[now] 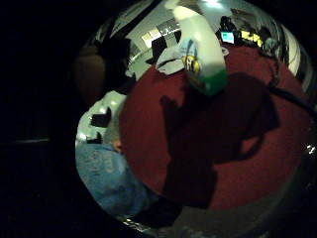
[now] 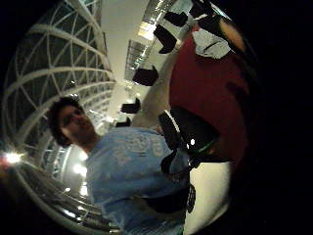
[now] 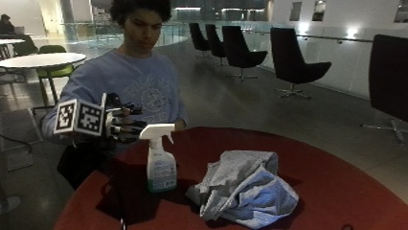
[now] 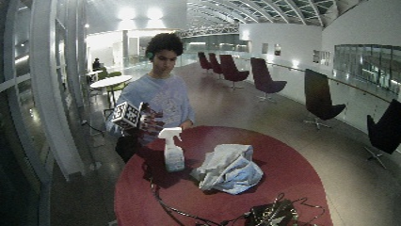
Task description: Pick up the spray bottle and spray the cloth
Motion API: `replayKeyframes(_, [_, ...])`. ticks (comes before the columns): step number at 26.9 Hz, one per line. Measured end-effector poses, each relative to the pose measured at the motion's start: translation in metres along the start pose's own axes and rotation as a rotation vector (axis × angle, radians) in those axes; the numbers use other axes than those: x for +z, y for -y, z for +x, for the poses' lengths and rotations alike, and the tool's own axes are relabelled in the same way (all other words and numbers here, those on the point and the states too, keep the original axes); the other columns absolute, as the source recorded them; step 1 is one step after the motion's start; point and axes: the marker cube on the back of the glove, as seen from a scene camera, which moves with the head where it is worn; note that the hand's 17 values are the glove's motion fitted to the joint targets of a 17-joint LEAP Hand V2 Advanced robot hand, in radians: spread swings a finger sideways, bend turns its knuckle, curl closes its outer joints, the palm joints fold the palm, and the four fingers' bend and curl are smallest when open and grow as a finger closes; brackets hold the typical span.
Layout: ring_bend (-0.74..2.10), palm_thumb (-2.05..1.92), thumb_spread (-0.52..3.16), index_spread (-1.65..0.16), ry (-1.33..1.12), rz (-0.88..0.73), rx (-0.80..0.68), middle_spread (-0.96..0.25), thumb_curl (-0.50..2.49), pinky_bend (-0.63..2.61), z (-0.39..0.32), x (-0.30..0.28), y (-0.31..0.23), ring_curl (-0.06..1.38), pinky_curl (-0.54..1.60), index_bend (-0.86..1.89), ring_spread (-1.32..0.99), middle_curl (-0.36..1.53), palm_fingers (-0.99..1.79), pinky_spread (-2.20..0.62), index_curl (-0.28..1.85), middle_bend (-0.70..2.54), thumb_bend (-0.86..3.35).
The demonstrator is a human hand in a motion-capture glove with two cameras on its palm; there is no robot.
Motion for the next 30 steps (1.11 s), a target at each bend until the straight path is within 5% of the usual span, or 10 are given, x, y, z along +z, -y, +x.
replayKeyframes(6, [0.48, 0.67, 1.13, -0.39, 0.202, 0.066, 0.104, -0.05, 0.28, 0.4, 0.025, -0.008, 0.004, 0.33, 0.34, 0.11, -0.03, 0.37, 0.68, 0.16, 0.19, 0.26, 0.03])
replayKeyframes(15, [0.46, 0.72, 1.1, -0.37, 0.057, 0.189, 0.262, -0.05, 0.31, 0.39, 0.069, -0.022, 0.022, 0.33, 0.34, 0.12, -0.02, 0.37, 0.7, 0.17, 0.21, 0.24, 0.0])
replayKeyframes(30, [0.46, 0.8, 1.03, -0.37, 0.193, 0.245, 0.292, -0.05, 0.35, 0.36, 0.107, 0.002, 0.084, 0.34, 0.35, 0.13, -0.03, 0.38, 0.71, 0.16, 0.22, 0.22, -0.02])
